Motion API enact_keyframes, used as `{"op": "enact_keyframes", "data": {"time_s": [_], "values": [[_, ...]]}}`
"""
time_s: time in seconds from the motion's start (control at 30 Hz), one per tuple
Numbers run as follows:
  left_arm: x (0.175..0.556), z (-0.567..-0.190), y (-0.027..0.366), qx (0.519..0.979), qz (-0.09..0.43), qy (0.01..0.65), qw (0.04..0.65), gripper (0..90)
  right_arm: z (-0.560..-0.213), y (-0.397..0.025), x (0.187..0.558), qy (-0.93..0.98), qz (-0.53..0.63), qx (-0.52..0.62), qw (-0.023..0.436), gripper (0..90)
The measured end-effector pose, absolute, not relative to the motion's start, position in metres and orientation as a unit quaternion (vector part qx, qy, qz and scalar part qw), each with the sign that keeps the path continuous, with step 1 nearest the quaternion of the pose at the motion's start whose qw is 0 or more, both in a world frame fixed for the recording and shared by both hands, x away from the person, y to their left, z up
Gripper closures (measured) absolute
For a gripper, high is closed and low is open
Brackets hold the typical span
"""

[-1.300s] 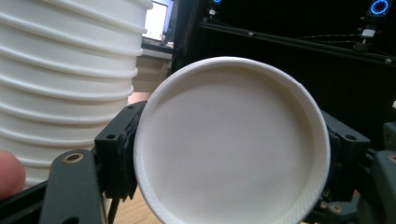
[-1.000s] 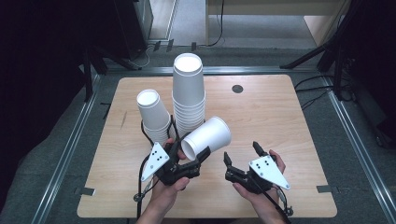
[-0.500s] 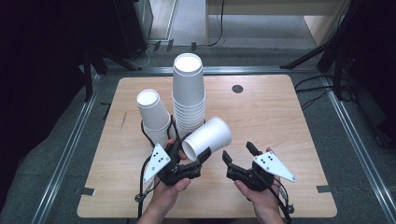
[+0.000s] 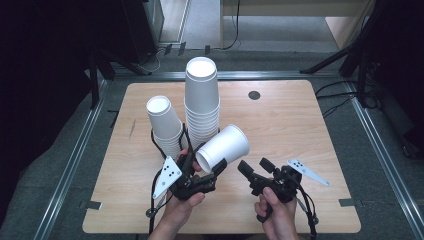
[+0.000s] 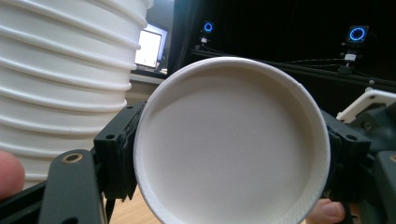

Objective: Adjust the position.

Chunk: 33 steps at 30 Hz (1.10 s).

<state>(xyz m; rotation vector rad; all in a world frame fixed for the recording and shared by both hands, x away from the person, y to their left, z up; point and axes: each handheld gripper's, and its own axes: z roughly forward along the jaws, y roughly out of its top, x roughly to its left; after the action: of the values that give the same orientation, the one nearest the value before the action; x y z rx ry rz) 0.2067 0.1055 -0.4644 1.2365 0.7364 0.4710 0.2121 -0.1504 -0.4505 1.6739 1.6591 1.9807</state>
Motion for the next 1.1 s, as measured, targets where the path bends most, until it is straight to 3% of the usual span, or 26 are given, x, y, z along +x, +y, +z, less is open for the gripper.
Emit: {"op": "enact_keyframes", "data": {"time_s": [0.1,0.43,0.6,0.67,1.1], "values": [[0.207,-0.465,0.105,0.559,0.212,0.334,0.729,23.0,-0.448,-0.15,0.212,0.533,0.648,0.544,0.022,0.0],[0.205,-0.469,0.097,0.558,0.216,0.327,0.732,23.0,-0.442,-0.145,0.211,0.458,0.663,0.588,-0.069,0.0],[0.204,-0.471,0.095,0.558,0.217,0.326,0.732,23.0,-0.44,-0.143,0.211,0.428,0.655,0.617,-0.081,0.0],[0.203,-0.471,0.093,0.559,0.219,0.324,0.732,23.0,-0.44,-0.141,0.213,0.406,0.662,0.619,-0.112,0.0],[0.202,-0.471,0.092,0.555,0.217,0.321,0.736,23.1,-0.443,-0.127,0.22,0.344,0.668,0.639,-0.167,0.0]]}}
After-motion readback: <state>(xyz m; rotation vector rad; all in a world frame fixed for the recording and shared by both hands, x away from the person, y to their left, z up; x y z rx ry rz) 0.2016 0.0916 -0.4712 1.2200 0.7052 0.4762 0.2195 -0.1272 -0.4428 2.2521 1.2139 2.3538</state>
